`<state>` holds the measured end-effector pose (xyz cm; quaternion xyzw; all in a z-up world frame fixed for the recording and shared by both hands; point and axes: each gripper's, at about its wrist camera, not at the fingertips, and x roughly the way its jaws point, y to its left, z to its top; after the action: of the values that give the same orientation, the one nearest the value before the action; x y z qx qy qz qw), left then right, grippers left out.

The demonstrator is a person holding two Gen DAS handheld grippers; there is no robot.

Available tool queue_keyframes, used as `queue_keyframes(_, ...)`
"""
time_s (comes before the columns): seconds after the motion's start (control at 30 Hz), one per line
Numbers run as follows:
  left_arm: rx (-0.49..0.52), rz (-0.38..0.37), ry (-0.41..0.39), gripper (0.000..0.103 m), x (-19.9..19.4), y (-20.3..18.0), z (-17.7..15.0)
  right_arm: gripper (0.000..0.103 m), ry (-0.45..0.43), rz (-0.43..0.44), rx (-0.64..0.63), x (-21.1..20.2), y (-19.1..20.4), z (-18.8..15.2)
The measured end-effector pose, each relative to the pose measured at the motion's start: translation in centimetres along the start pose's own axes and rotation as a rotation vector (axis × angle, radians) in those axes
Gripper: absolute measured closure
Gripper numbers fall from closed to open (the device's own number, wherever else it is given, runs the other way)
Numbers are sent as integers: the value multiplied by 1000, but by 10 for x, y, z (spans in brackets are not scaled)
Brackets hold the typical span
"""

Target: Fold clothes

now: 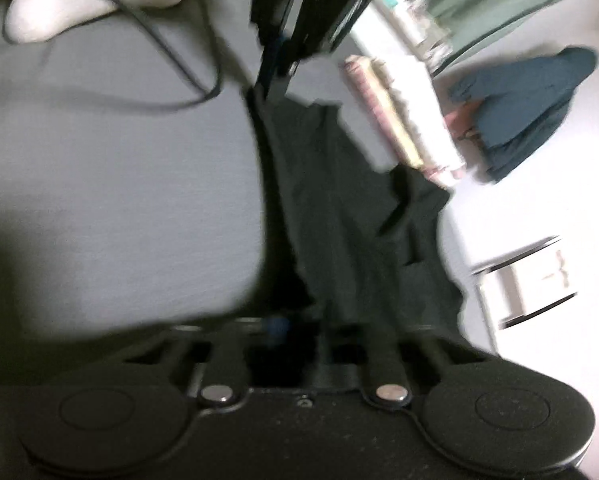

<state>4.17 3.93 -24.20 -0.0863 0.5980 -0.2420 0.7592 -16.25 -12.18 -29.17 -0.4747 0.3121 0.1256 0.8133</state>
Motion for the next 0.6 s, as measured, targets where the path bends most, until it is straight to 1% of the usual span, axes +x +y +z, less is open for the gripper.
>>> queue_keyframes(0.1,6,0,20,98,-6,-1,-3,95,-49,49,46,-15,-8,2)
queue_keyframes(0.2,28,22,34,98,-13,-5,-2,95,-73,124,108,-28,-17,3)
queue_keyframes(0.27,36,53,58,98,-12,-7,-2,95,-65,168,174,-23,-25,3)
queue_keyframes(0.3,40,87,70,103,-9,-6,-2,95,-57,181,194,-20,-28,3)
queue_keyframes(0.33,43,125,82,103,-6,-5,-2,95,-44,190,206,-14,-29,2)
queue_keyframes(0.4,18,160,93,103,-1,2,-1,92,-19,185,203,-4,-27,1)
queue_keyframes(0.47,17,151,81,103,-3,1,0,83,-28,175,194,-5,-24,1)
queue_keyframes(0.53,50,178,51,103,-6,-4,1,46,-65,191,217,-14,-29,-1)
queue_keyframes(0.57,69,202,37,102,-8,-7,2,42,-87,212,244,-26,-30,-4)
queue_keyframes(0.6,80,213,25,102,-10,-10,3,42,-109,240,288,-32,-38,-5)
